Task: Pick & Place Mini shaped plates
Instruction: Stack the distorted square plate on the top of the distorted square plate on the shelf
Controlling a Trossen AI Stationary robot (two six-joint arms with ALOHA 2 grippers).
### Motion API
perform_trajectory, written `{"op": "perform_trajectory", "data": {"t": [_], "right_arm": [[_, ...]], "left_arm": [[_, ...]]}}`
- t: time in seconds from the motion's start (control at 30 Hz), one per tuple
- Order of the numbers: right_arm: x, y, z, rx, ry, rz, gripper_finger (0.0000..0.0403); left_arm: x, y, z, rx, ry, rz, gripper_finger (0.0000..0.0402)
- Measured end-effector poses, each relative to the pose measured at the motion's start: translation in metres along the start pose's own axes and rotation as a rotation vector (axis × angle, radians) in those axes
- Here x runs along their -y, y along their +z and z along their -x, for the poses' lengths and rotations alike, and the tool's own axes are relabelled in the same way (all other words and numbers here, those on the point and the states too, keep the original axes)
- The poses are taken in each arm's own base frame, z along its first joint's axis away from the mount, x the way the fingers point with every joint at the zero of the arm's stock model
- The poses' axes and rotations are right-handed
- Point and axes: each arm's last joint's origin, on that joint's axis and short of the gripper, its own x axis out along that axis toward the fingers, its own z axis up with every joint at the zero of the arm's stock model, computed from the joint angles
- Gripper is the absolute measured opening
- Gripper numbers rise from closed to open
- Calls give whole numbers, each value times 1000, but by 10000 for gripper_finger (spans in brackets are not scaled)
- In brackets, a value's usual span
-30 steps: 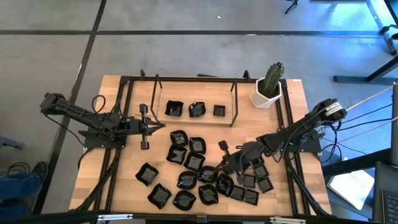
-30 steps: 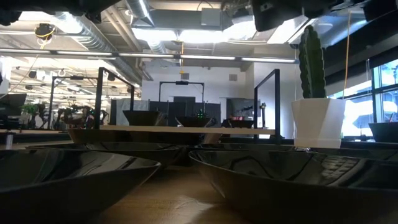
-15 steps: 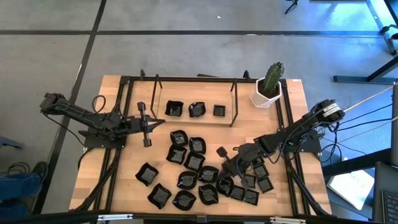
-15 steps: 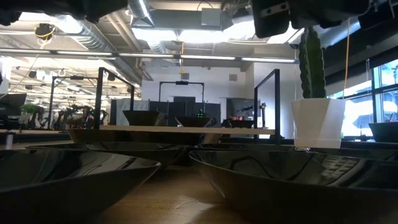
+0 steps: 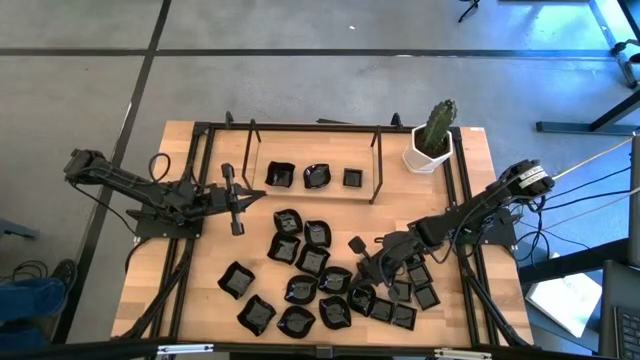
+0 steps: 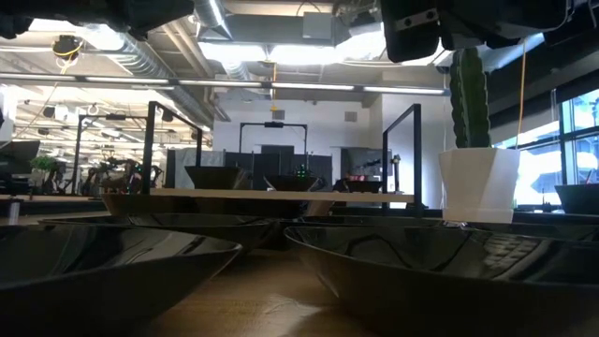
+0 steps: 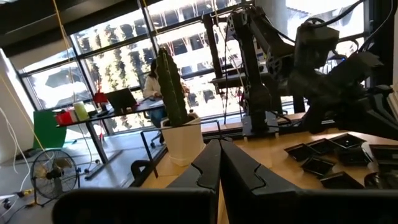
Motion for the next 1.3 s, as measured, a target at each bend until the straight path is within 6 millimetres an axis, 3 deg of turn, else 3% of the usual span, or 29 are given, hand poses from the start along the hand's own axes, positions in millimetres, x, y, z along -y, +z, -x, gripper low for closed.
{"op": "perform_trajectory", "data": {"t": [0.87, 1.1, 1.3], "right_arm": [[0, -14, -10, -68, -20, 21, 12], [0, -14, -17, 0, 32, 59, 7], [12, -21, -23, 32, -9, 73, 7]], "left_arm": [[0, 0, 0, 5, -10, 28, 3], [-2, 5, 0, 40, 35, 6, 3], [-1, 3, 0, 26, 30, -14, 3]]}}
